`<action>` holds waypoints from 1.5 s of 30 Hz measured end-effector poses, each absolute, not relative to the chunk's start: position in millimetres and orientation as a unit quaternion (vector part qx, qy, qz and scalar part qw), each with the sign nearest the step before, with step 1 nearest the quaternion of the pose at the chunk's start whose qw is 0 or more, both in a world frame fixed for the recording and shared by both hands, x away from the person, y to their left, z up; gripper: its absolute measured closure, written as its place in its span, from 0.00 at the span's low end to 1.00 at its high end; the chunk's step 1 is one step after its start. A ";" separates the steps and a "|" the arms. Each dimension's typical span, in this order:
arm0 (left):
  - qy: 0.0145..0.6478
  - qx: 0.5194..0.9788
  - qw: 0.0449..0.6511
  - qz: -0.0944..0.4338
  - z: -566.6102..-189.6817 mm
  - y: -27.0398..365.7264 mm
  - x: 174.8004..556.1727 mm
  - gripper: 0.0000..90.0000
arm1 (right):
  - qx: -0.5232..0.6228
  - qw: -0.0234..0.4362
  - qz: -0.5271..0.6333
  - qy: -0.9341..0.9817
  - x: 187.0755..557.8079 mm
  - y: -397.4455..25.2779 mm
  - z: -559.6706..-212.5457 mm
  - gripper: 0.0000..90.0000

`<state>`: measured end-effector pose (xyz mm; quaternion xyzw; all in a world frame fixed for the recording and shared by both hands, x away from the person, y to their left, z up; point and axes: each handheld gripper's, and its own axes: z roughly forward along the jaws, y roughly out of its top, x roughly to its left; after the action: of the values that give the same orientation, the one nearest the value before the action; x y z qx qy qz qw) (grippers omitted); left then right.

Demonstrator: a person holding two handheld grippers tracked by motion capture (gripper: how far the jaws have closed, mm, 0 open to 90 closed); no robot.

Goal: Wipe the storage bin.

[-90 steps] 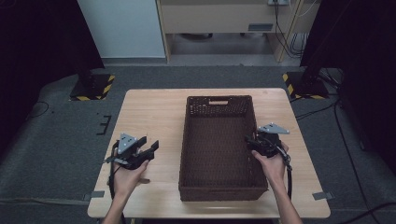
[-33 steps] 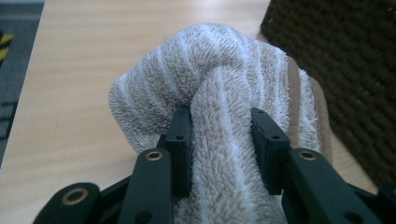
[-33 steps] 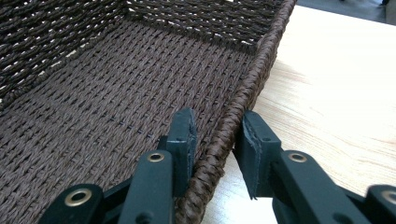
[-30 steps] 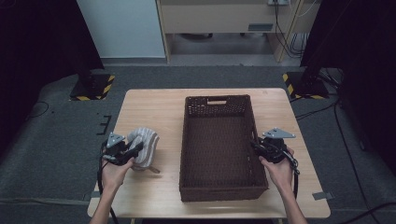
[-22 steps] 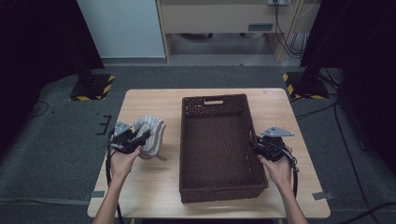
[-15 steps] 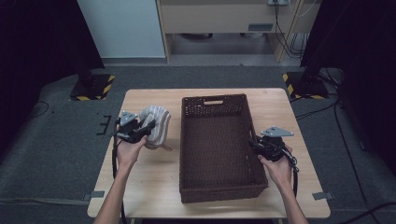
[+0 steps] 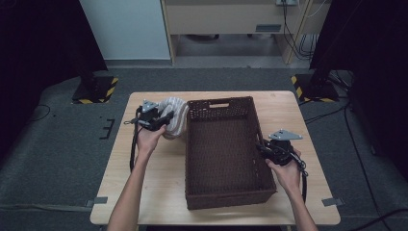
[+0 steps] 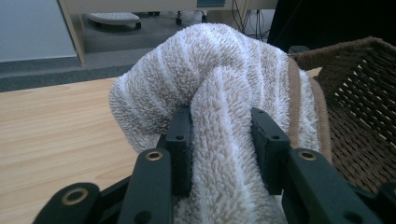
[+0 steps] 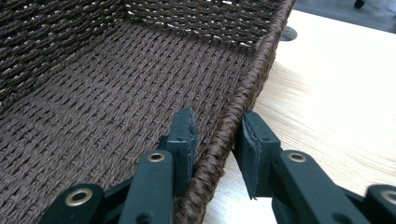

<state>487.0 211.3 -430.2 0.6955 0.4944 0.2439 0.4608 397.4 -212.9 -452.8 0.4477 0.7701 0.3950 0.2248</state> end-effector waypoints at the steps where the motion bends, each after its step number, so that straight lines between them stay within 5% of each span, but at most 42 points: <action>1: 0.495 0.696 0.460 0.244 -432.0 209.5 490.0 0.71 | 0.448 0.224 0.395 0.770 397.4 -212.8 -452.7 0.76; 24: 0.536 0.719 0.398 0.195 -518.0 182.4 520.4 0.71 | 0.448 0.226 0.397 0.768 396.9 -212.6 -453.3 0.76; 37: 0.499 0.658 0.520 0.221 -448.7 200.1 502.5 0.74 | 0.448 0.226 0.397 0.769 396.5 -212.3 -453.3 0.76; 45: 0.495 0.686 0.480 0.233 -457.5 187.3 508.3 0.74 | 0.446 0.229 0.397 0.769 396.2 -212.4 -453.6 0.76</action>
<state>508.3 187.3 -457.5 0.6859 0.4946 0.2330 0.4801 396.2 -212.4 -453.6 0.4459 0.7690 0.3967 0.2290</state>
